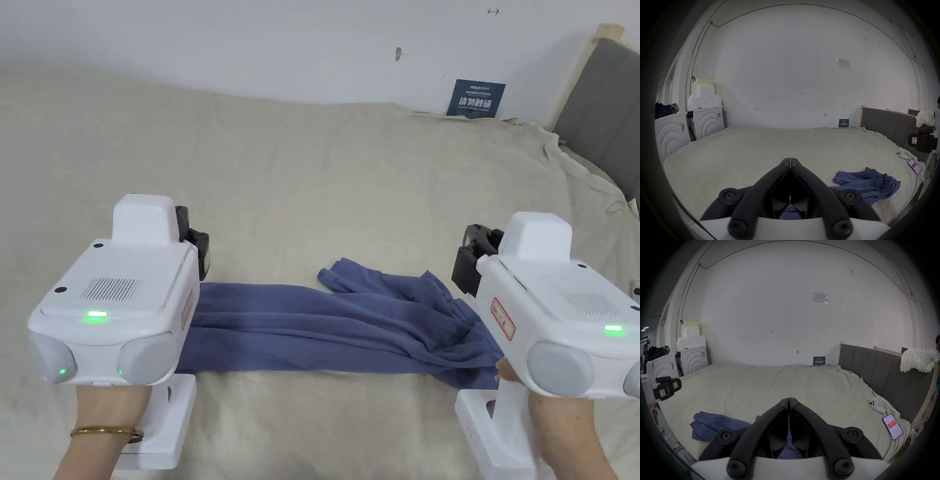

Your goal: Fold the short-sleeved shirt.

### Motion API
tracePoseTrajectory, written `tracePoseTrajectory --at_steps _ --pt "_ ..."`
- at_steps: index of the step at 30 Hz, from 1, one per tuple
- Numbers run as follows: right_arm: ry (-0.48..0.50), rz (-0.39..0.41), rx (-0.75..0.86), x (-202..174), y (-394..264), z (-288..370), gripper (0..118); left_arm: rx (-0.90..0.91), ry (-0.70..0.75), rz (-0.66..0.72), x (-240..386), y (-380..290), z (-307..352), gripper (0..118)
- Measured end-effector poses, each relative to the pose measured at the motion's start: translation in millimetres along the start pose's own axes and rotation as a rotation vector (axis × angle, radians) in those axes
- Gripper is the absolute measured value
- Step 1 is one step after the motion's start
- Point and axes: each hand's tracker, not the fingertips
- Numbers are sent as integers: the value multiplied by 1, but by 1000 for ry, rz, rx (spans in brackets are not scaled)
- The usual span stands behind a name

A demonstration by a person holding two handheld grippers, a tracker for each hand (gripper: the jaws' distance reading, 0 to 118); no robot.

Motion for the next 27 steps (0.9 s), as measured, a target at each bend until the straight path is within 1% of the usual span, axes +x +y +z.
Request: tracePoseTrajectory --at_steps 1,2,3,4,5,6,8,9,10,11,12,13,16,18,20,22,23,25,27 --pt "-2 20 -18 1 4 -4 20 -2 -4 12 -1 0 -2 0" --pt "-3 35 -48 3 9 -11 41 -3 -3 17 0 0 -4 0" --pt "9 27 -58 6 13 -17 72 -3 -3 17 2 2 -2 0" --pt "22 21 -83 10 18 -25 86 -4 -5 18 3 3 -2 0" --pt "41 10 -120 14 24 -34 90 -4 -7 16 4 3 -4 0" --pt "48 9 -152 17 30 -43 90 -5 -8 12 4 3 -5 0" --pt "30 17 -177 20 40 -62 90 -8 -11 12 6 5 -5 0" --pt "33 24 -226 23 44 -74 91 -12 -14 19 6 5 -6 0" --pt "41 21 -265 24 47 -88 93 -14 -17 26 6 5 -7 0" --pt "48 29 -326 26 50 -105 100 -18 -21 34 6 6 -8 0" --pt "50 28 -360 28 51 -118 108 -21 -22 37 6 6 -9 0" --pt "39 28 -403 30 51 -133 112 -24 -22 36 6 7 -10 0" --pt "22 48 -564 33 44 -181 112 -33 -18 32 5 6 -17 0" --pt "4 23 -686 37 33 -212 112 -42 -16 41 4 5 -22 0" --pt "11 -12 -794 43 19 -240 112 -50 -14 50 4 4 -28 0" --pt "-10 -13 -876 46 3 -261 110 -58 -12 49 5 3 -34 0" --pt "-20 -14 -906 47 -5 -271 108 -61 -11 48 6 2 -37 0" --pt "-27 1 -932 47 -16 -283 98 -74 -12 47 7 1 -44 0" --pt "-3 8 -977 46 -27 -288 93 -86 -14 50 7 -2 -51 0"
